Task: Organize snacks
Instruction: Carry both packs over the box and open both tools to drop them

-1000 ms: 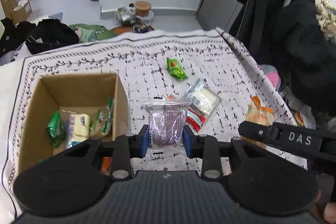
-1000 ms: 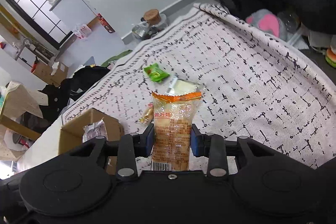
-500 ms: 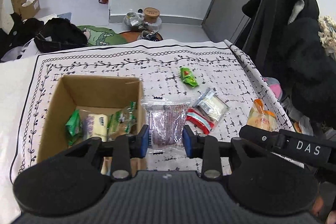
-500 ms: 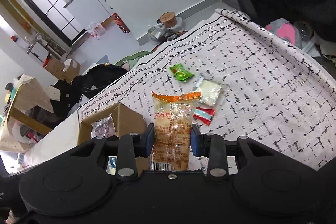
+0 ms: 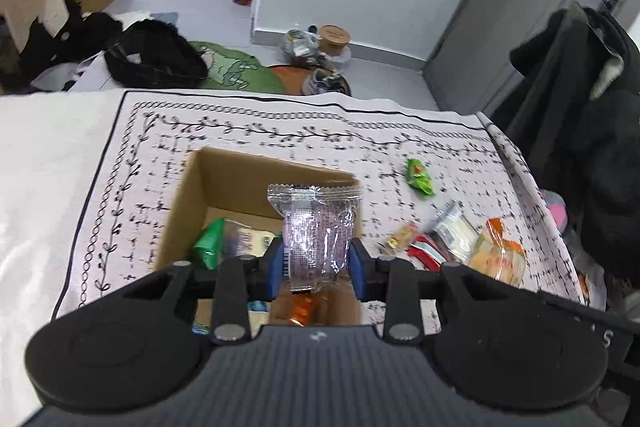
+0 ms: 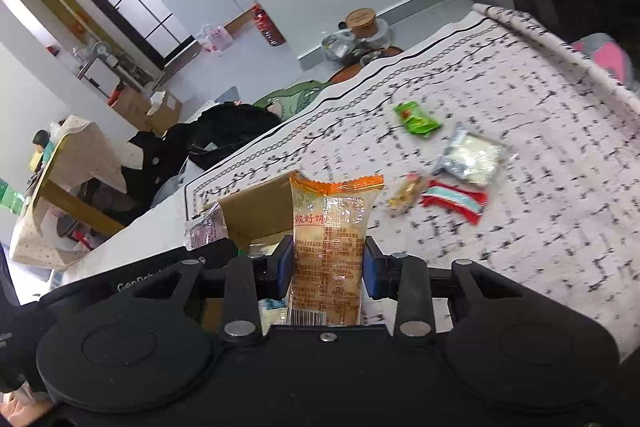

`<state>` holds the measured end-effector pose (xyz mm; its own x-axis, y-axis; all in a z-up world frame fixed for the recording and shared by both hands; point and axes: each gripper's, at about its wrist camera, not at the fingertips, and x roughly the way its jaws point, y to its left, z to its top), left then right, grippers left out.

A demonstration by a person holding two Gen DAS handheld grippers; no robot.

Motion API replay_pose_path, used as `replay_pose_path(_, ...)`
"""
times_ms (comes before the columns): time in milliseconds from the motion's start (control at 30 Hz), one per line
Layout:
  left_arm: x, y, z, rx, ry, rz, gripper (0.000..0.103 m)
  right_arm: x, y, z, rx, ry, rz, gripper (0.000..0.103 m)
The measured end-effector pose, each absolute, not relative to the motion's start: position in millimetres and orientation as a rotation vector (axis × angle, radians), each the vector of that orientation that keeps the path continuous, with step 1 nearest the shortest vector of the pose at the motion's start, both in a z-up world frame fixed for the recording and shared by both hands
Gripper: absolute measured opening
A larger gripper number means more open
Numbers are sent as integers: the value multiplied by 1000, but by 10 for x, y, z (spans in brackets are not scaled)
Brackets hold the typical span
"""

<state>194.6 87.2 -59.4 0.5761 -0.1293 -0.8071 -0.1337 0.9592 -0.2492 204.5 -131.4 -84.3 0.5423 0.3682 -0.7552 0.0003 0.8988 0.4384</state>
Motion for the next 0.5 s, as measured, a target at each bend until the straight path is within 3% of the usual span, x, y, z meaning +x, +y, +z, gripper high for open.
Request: replay_pose_path(500, 2049, 1406, -806, -415, 982, 78, 33, 2256, -761, -1002, 406, 1022, 273, 34)
